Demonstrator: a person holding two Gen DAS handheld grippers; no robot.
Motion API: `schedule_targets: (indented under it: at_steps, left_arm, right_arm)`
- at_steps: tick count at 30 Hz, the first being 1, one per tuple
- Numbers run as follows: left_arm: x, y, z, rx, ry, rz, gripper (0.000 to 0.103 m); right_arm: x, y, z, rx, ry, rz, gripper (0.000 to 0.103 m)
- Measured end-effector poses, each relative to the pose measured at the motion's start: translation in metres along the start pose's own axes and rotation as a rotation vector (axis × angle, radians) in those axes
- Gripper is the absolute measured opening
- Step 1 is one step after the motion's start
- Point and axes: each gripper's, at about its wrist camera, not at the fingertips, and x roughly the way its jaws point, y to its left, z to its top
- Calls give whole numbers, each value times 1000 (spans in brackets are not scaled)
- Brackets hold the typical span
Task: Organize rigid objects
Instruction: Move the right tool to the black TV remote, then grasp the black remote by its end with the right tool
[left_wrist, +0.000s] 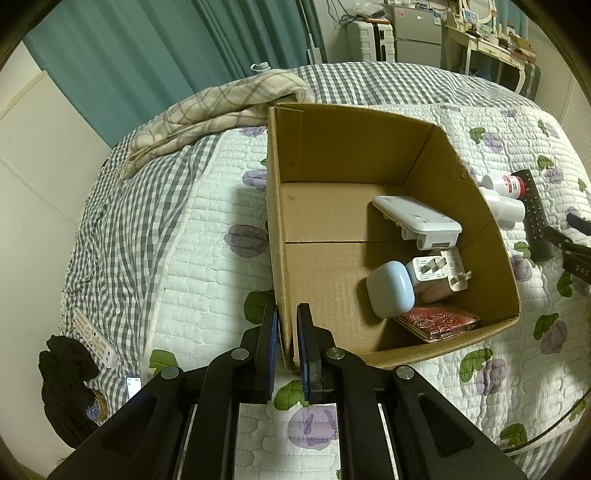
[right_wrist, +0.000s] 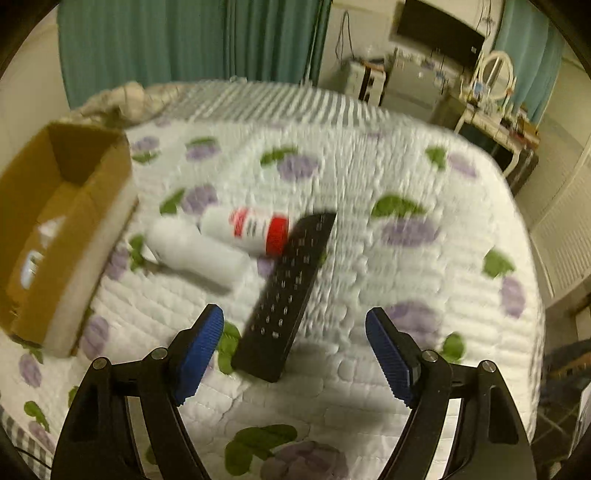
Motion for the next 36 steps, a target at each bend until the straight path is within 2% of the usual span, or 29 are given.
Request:
schedule_targets:
  at_steps: [5, 10, 18, 22, 30, 36]
  left_arm:
    - [-1, 0, -1, -5, -2, 0, 9]
    - [-1, 0, -1, -4, -2, 1, 9]
    - [-1, -2, -4, 2, -2, 9, 9]
    - [-2, -3, -3, 3, 1, 6, 9]
    - [-3, -2, -3, 0, 1, 3, 9]
    - [-2, 0, -2, -2, 0, 0, 10]
  right_arm:
    - [17, -3, 3, 32, 37, 41, 77]
    - [32, -7, 12, 77, 59, 89, 64]
    - [63, 1, 24, 80, 108, 69, 51]
    - [69, -9, 28, 127, 112, 67, 34]
    - [57, -11, 23, 130, 68, 77, 29]
    - [24, -13, 25, 118, -7, 98, 22]
